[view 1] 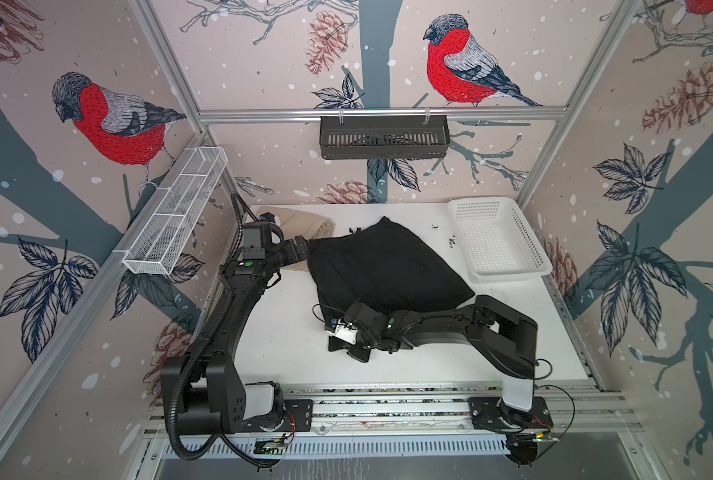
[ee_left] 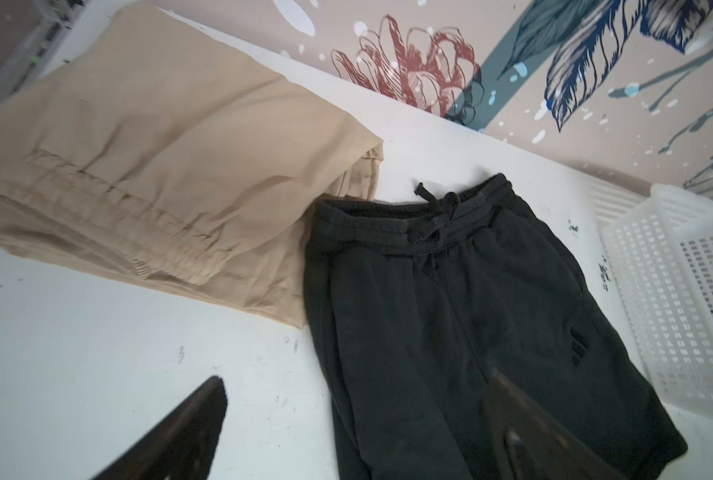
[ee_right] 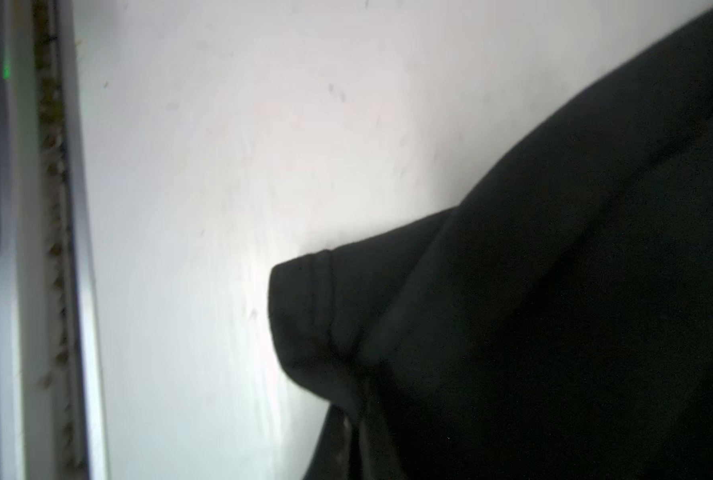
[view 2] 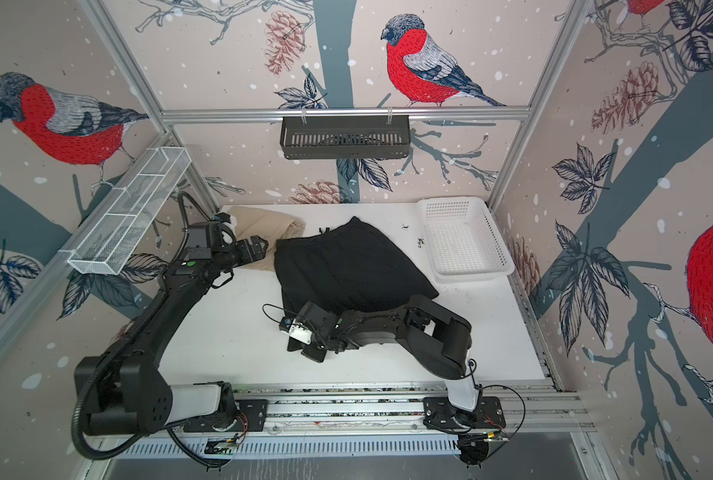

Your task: Fold and stack the shorts

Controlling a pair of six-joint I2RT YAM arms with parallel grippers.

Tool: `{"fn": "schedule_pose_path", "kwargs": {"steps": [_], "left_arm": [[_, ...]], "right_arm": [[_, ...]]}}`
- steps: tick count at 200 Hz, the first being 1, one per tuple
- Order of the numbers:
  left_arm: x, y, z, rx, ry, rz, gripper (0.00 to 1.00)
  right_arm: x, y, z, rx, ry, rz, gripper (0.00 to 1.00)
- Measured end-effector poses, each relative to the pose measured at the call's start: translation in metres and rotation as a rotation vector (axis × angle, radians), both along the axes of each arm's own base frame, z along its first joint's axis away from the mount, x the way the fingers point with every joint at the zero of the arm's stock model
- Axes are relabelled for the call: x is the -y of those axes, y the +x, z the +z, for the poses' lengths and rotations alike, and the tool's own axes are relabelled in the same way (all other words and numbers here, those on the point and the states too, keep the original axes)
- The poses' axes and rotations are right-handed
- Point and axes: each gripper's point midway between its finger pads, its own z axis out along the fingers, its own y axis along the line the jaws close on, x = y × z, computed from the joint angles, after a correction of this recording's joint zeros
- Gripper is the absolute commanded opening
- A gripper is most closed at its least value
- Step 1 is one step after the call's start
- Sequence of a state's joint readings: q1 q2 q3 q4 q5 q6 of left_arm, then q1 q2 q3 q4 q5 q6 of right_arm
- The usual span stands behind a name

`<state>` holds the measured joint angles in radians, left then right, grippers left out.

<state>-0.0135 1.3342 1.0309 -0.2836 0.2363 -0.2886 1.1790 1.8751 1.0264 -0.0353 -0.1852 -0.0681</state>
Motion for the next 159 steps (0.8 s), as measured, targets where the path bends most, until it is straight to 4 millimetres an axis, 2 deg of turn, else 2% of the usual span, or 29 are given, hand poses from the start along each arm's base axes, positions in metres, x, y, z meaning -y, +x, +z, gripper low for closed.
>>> {"fn": "schedule_pose_path", "kwargs": {"steps": [26,37,52,64,88,107,124,143,159], "left_arm": [[0.024,0.005,-0.009,-0.001,0.007,-0.064,0.97],[0.037,0.007,-0.01,0.01,0.018,-0.105,0.97],[0.056,0.009,-0.012,0.022,0.037,-0.169,0.97],[0.071,0.014,-0.014,0.033,0.052,-0.213,0.97],[0.083,0.031,-0.025,0.039,0.069,-0.253,0.97],[0.089,0.047,-0.037,0.035,0.078,-0.269,0.97],[0.109,0.059,-0.043,0.057,0.086,-0.336,0.97],[0.133,0.074,-0.053,0.067,0.098,-0.42,0.97],[0.14,0.092,-0.067,0.06,0.12,-0.455,0.97]], "right_arm": [[0.044,-0.018,0.001,-0.053,-0.029,-0.041,0.2],[0.061,-0.022,0.006,-0.072,-0.031,-0.074,0.32],[0.081,-0.019,0.017,-0.088,-0.011,-0.135,0.4],[0.094,-0.011,0.029,-0.093,0.023,-0.19,0.53],[0.119,0.008,0.052,-0.091,0.098,-0.311,0.66],[0.136,0.029,0.071,-0.079,0.157,-0.438,0.67],[0.144,0.049,0.084,-0.096,0.208,-0.558,0.7],[0.154,0.065,0.085,-0.135,0.232,-0.691,0.76],[0.161,0.071,0.08,-0.184,0.241,-0.78,0.8]]}}
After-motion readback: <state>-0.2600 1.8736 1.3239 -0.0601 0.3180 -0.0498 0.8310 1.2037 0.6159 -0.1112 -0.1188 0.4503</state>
